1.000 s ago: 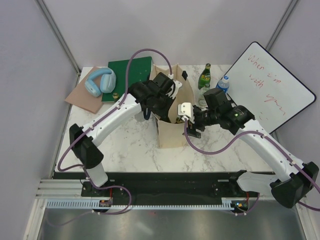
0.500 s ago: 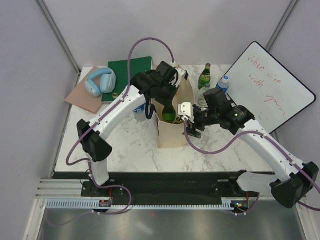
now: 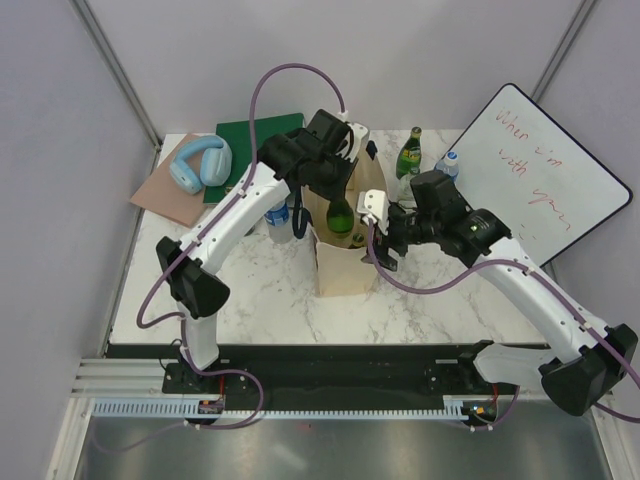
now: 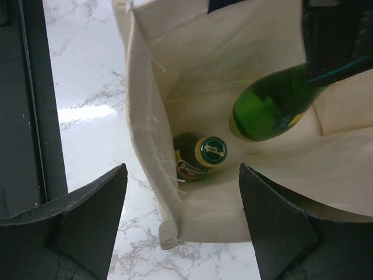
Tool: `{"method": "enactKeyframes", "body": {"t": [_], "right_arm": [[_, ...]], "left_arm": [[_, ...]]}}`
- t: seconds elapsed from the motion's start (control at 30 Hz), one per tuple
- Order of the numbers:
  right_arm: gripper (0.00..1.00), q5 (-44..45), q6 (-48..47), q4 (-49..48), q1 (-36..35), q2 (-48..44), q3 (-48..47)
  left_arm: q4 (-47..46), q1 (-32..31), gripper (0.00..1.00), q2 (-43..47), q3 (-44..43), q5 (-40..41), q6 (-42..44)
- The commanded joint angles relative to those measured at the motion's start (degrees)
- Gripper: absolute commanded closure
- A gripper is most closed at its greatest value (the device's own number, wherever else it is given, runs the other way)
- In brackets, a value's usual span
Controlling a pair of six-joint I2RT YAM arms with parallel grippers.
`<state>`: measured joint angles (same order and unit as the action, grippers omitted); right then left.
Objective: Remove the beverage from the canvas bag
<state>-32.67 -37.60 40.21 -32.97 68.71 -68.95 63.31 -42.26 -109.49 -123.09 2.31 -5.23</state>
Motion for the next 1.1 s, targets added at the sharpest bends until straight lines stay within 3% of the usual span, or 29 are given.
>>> {"method": "enactKeyframes", "body": {"t": [0.0, 0.43, 1.07], "right_arm": [[0.13, 0.3, 9.0, -4.9, 1.1, 0.9, -5.7], [0.09, 3.0, 22.2, -11.8, 1.7, 10.9, -15.2], [0.14, 8.3, 22.8, -28.5, 0.3, 21.9, -12.2]], "left_arm": [[-4.6, 0.7, 0.98, 4.1, -4.4, -2.0, 1.2], [-2.1, 3.1, 0.98, 6.7, -7.4, -8.0, -5.8], [-1.8, 4.8, 0.98, 8.4, -7.7, -11.8, -12.7]]}}
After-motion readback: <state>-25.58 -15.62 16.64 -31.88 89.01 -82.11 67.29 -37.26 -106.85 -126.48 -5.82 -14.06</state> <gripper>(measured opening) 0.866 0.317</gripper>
